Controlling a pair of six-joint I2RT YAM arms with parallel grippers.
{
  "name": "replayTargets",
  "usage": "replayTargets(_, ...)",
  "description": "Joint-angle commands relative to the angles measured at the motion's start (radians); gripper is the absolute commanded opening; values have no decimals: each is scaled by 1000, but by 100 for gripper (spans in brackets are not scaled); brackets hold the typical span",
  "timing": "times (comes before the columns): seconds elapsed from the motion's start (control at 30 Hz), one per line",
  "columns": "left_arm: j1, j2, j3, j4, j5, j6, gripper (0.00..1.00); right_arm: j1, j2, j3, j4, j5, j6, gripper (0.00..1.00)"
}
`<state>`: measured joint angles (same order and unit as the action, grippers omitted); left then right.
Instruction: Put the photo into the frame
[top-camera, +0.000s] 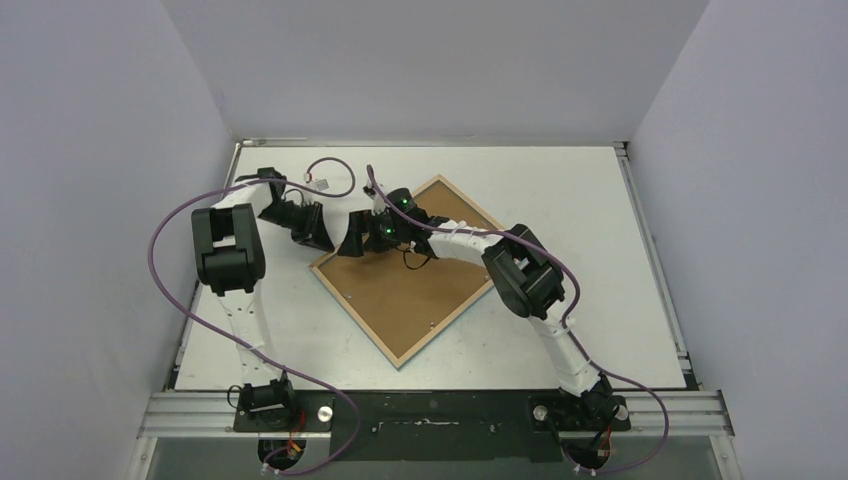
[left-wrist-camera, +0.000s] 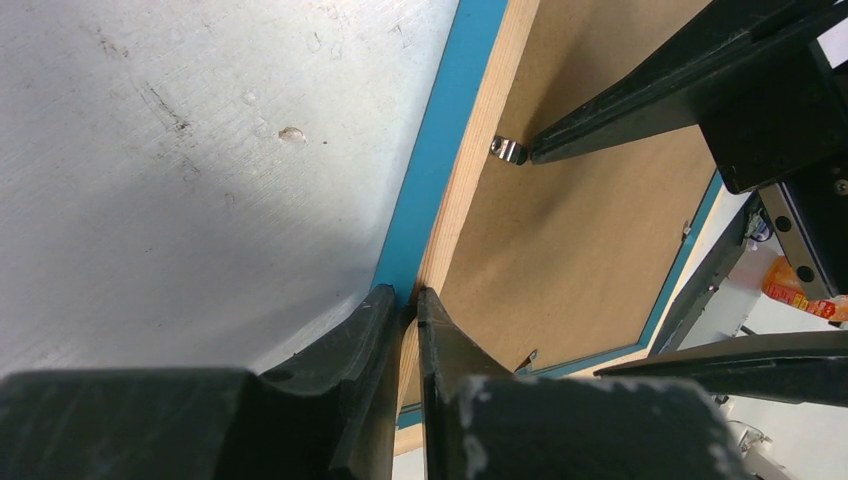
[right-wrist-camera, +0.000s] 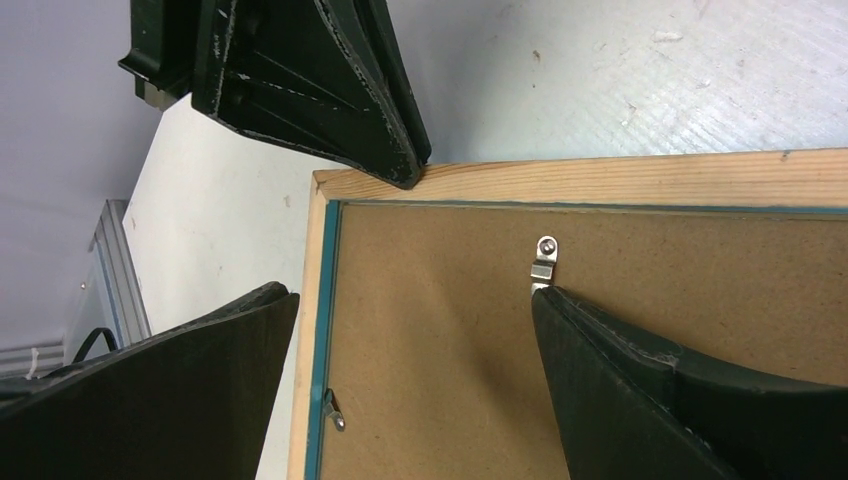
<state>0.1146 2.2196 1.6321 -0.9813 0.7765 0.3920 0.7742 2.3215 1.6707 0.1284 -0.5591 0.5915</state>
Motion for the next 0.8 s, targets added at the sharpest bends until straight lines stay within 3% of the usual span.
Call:
replayTargets(0.0,-1,-32,-5,28,-12,4,9,8,9,-2,65,-24,14,91)
replayTargets(0.77,-2,-32,-6,34,-5,-9,7,17,40,33,90,-58,59,90)
